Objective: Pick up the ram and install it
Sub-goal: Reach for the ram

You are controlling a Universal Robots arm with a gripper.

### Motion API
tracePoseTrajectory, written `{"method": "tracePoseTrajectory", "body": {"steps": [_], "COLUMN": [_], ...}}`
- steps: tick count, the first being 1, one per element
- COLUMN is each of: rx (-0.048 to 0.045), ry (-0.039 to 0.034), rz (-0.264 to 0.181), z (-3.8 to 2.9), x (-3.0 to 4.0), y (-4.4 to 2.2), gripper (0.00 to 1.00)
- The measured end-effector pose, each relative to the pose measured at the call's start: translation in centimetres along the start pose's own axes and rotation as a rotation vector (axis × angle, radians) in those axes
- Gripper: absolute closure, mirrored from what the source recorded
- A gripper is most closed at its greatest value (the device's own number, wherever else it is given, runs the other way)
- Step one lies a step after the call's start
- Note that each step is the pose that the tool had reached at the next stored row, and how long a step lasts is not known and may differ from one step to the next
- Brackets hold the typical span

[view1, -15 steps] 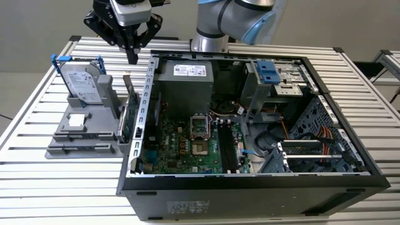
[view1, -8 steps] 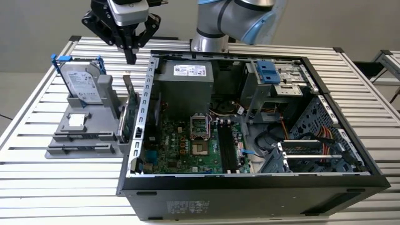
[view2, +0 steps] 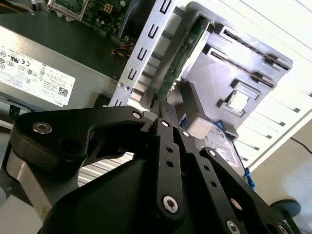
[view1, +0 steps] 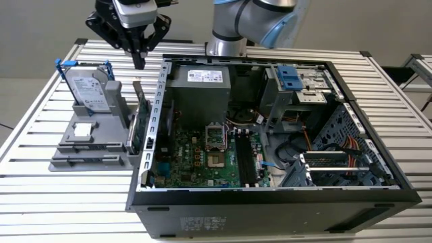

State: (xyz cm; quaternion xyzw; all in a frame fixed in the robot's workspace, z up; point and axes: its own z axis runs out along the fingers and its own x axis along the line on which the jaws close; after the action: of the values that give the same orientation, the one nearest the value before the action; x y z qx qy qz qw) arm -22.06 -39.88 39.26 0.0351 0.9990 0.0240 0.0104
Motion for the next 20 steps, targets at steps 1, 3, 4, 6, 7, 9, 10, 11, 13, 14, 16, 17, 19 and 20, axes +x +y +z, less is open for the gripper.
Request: {"method": "tracePoseTrajectory", "body": {"steps": [1, 3, 4, 6, 7, 9, 10, 11, 13, 14, 16, 17, 19, 20], "rx": [0.0, 0.0001, 0.0, 0.0001, 0.0, 0.0, 0.0, 0.0, 0.0, 0.0001, 0.0, 0.0001, 0.0, 0.0001], "ry": [0.0001, 0.0001, 0.0001, 0.0001, 0.0001, 0.0, 0.0001, 0.0, 0.0001, 0.0001, 0.0001, 0.0001, 0.0001, 0.0001], "rz": [0.0, 0.0, 0.0, 0.0, 0.0, 0.0, 0.0, 0.0, 0.0, 0.0, 0.0, 0.0, 0.0, 0.0], "z": [0.0, -0.01, -0.01, -0.01, -0.01, -0.01, -0.01, -0.01, -0.02, -0.02, -0.02, -0.02, -0.02, -0.02], "x": [0.05, 0.17, 0.22, 0.33, 0.33, 0.37, 0.43, 0.48, 0.56, 0.63, 0.72, 0.77, 0.88, 0.94], "y": [-0.01, -0.01, -0.02, -0.02, -0.02, -0.03, -0.03, -0.04, -0.04, -0.05, -0.05, -0.05, -0.07, -0.07], "gripper": [1.0, 1.0, 1.0, 1.0, 1.0, 1.0, 1.0, 1.0, 1.0, 1.0, 1.0, 1.0, 1.0, 1.0]}}
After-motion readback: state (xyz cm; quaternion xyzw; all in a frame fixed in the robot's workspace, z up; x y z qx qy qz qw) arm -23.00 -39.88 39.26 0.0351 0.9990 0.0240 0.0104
